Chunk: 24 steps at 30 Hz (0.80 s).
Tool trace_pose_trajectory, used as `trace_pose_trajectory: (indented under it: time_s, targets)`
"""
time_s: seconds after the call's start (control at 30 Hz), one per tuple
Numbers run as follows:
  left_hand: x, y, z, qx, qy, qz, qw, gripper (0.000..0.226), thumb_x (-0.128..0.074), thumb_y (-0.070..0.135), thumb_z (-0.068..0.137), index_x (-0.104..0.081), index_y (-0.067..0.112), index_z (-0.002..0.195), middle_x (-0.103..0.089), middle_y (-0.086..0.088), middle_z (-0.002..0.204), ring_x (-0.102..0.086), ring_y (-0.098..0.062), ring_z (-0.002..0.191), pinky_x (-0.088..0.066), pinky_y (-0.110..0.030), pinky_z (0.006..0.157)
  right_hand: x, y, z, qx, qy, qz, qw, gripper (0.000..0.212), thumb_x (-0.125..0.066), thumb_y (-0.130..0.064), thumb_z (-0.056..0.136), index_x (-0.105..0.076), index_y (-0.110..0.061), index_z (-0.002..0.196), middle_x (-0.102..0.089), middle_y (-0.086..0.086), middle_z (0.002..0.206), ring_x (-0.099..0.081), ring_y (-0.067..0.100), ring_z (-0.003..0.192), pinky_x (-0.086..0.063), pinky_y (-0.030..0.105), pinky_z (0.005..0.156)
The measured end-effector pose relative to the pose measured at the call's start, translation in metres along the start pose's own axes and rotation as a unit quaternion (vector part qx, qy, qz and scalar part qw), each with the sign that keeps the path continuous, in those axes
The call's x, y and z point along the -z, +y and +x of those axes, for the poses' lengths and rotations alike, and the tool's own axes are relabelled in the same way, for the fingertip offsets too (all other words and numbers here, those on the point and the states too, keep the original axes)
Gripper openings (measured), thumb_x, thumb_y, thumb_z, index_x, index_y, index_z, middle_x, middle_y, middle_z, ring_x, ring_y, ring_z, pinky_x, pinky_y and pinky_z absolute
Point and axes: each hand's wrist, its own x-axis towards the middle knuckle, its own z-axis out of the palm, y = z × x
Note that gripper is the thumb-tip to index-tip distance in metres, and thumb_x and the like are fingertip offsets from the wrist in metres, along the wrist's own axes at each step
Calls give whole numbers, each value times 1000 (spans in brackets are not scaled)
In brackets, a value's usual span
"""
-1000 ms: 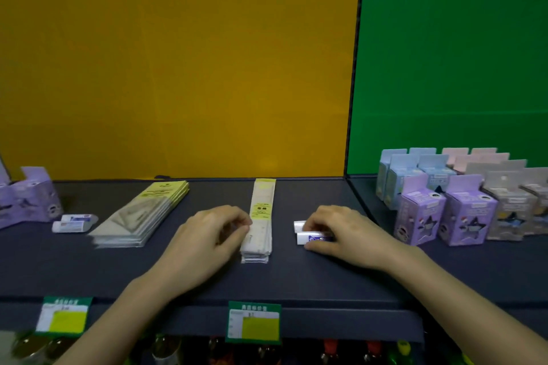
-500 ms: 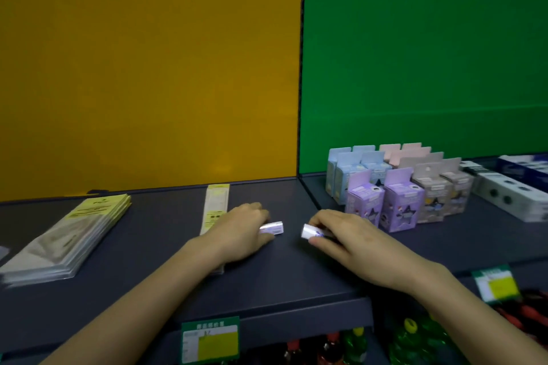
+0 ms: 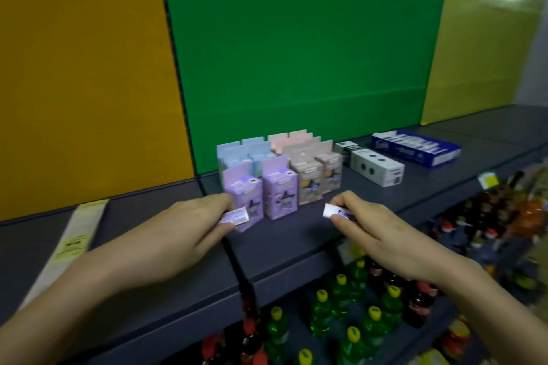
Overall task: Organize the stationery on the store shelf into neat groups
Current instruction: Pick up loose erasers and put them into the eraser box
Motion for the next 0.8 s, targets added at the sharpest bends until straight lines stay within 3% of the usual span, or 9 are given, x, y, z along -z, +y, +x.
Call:
trace_pose_trajectory:
  time_s: [0.07, 0.17, 0.27, 0.4, 0.5, 0.6, 0.8]
  targets:
    - [-14, 22, 28, -20, 7, -24, 1000, 25, -31, 53, 90, -38, 29, 91, -46, 17, 81, -46, -1, 75, -34, -25, 71, 19, 20, -12, -17, 15, 3, 1000, 21, -35, -40, 95, -44, -21, 95, -52, -5, 79, -48, 10, 72, -39, 31, 69]
    - [-35, 61, 72, -43, 6, -50, 998, 11, -35, 37, 94, -33, 27, 92, -43, 12, 80, -41, -10, 76, -27, -23, 70, 51, 52, -31, -27, 28, 2, 999, 19, -36, -40, 95, -45, -22, 95, -54, -3, 82, -49, 12, 75, -39, 33, 71]
    - [-56, 101, 118, -60, 25, -80, 995, 9, -37, 36, 94, -34, 27, 94, -45, 9, 86, -41, -8, 80, -26, -21, 70, 84, 86, -49, -28, 18, -1, 999, 19, -36, -38, 96, -44, -21, 97, -52, -4, 82, -47, 10, 73, -39, 30, 71]
    - [-84, 147, 179, -84, 44, -120, 988, 30, -37, 44, 88, -48, 23, 107, -53, 15, 94, -46, 1, 82, -33, -19, 73, 124, 139, -69, -28, -6, -4, 1000, 15, -38, -34, 97, -43, -20, 102, -52, -4, 85, -45, 8, 71, -40, 31, 70]
    - [-99, 173, 215, -88, 29, -147, 985, 10, -47, 35, 91, -47, 28, 99, -49, 24, 84, -46, 9, 74, -33, -13, 68, 146, 175, -79, -29, -12, -12, 999, 11, -42, -31, 96, -41, -22, 102, -55, 5, 90, -48, 17, 76, -42, 37, 73]
    - [-110, 195, 252, -82, 8, -162, 983, 9, -52, 27, 90, -44, 25, 94, -47, 22, 77, -45, 15, 71, -33, -9, 63, 168, 209, -84, -19, -12, -25, 999, 11, -43, -29, 96, -42, -20, 102, -52, -5, 81, -47, 9, 70, -41, 28, 67]
    - [-126, 216, 320, -59, -23, -190, 980, 11, -52, 24, 90, -43, 19, 95, -52, 10, 71, -44, 1, 60, -33, -15, 57, 203, 270, -72, 1, 8, -36, 999, 13, -47, -25, 95, -49, -13, 102, -55, -8, 90, -47, 4, 75, -36, 17, 67]
